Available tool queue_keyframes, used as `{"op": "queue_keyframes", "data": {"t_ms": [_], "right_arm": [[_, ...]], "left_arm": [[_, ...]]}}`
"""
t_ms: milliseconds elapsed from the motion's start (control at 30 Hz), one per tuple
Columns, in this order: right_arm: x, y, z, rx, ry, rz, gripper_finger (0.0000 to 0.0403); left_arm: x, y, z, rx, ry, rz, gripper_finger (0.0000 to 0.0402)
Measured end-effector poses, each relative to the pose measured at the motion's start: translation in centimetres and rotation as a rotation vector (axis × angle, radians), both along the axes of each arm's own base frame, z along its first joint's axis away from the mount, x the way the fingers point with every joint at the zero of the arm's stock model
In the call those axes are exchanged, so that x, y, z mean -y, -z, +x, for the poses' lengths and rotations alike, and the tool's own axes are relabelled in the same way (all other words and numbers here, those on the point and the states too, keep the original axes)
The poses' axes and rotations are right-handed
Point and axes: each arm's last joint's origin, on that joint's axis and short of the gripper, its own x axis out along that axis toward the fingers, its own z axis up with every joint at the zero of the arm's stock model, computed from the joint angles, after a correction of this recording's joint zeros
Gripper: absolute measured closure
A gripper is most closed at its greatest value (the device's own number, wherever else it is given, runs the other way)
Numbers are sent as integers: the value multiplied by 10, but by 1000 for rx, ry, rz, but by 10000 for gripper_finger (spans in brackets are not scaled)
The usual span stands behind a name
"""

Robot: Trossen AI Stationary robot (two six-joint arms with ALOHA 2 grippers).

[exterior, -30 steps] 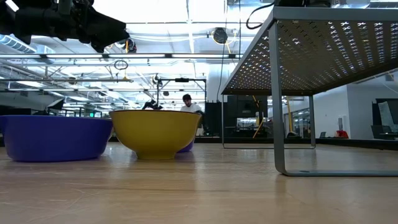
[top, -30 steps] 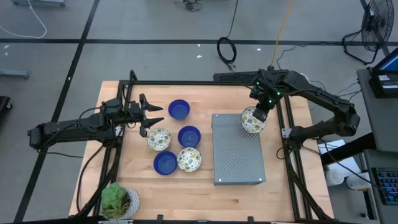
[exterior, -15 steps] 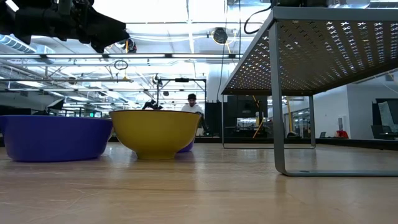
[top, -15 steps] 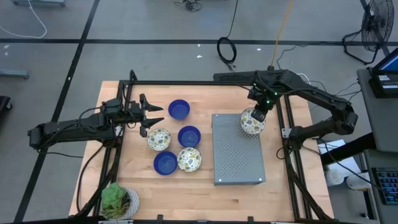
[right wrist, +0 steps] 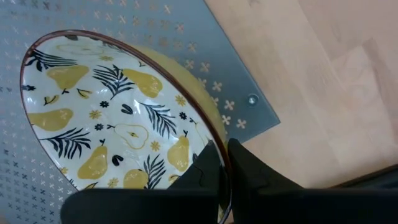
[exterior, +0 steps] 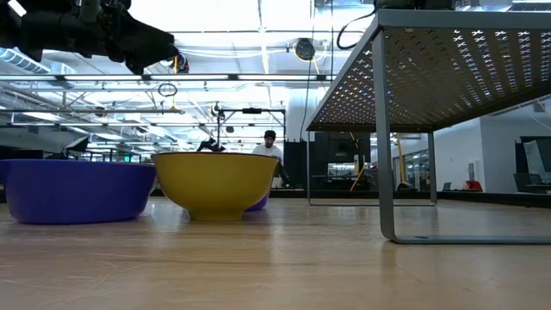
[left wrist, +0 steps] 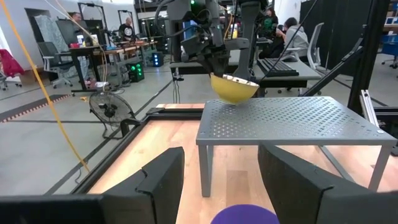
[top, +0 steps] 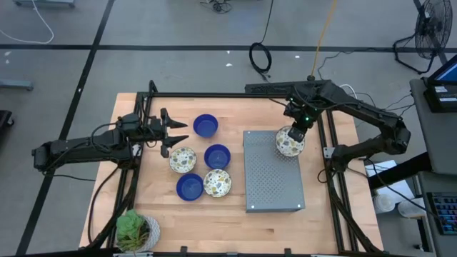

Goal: Pick & Place Mini bowls
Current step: Put the top left yellow bowl on the shelf

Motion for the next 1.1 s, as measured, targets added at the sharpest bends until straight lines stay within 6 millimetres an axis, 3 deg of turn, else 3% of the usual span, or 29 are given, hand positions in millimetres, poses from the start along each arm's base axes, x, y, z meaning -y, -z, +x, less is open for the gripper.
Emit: {"op": "queue_keyframes", "data": {"t_ms": [833, 1100], "right_arm": [[2, 7, 3, 19, -3, -16, 367], [3, 7, 4, 37, -3, -27, 322]], "left_arm": [[0, 0, 0, 1, 0, 1, 192], [0, 0, 0, 1, 0, 1, 192]]}}
